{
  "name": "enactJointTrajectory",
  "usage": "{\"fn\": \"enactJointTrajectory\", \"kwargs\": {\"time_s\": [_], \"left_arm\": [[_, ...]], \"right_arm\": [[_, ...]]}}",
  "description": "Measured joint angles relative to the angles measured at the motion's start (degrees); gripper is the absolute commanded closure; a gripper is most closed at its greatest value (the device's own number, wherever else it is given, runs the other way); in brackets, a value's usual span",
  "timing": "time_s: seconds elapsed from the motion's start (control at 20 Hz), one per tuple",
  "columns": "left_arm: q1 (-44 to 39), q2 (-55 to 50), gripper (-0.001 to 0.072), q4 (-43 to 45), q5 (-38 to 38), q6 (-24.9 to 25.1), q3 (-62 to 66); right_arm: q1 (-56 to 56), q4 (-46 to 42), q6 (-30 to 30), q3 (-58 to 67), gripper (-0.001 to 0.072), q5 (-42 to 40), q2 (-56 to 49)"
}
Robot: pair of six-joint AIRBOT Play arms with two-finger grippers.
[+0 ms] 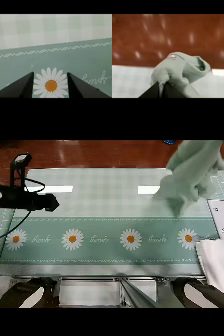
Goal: Fold the shirts.
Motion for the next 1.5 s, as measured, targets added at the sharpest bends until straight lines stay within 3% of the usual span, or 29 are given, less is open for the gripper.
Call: {"fn": "enactJointTrajectory", "kwargs": {"time_s": [0.2,0.4,0.65,0.9,0.95,1.0,1.2,1.3,1.5], "left_arm": [[-0.39,4.92,0.0199,1.16,1.66,1.09,-4.00],[0.13,6.32,0.0199,2.38,3.85,1.51,-5.07],[0.35,6.75,0.0199,5.16,5.40,1.73,-5.44],[0.35,6.78,0.0199,6.99,5.66,1.66,-5.51],[0.35,6.78,0.0199,6.93,5.66,1.62,-5.51],[0.33,6.80,0.0199,6.80,5.70,1.46,-5.57],[0.20,6.58,0.0199,5.11,5.75,1.44,-8.04],[0.28,6.03,0.0199,4.31,5.18,1.46,-10.29],[5.60,4.37,0.0199,4.90,3.63,1.31,-13.03]], "right_arm": [[10.80,1.51,-0.92,9.90,0.0690,-0.52,1.99],[23.37,1.05,-2.12,12.09,0.0690,4.20,0.81],[36.11,-3.69,1.31,1.73,0.0690,7.04,-4.46],[45.20,1.77,4.90,-10.78,0.0689,-2.71,-15.58],[46.75,3.93,5.20,-11.85,0.0582,-4.74,-18.34],[48.26,6.47,5.29,-12.70,0.0290,-6.86,-21.33],[48.59,11.02,7.50,-14.19,0.0301,-10.29,-28.13],[44.00,10.80,8.85,-14.45,0.0302,-7.37,-27.39],[28.92,0.13,11.61,-15.43,0.0303,2.82,-18.10]]}}
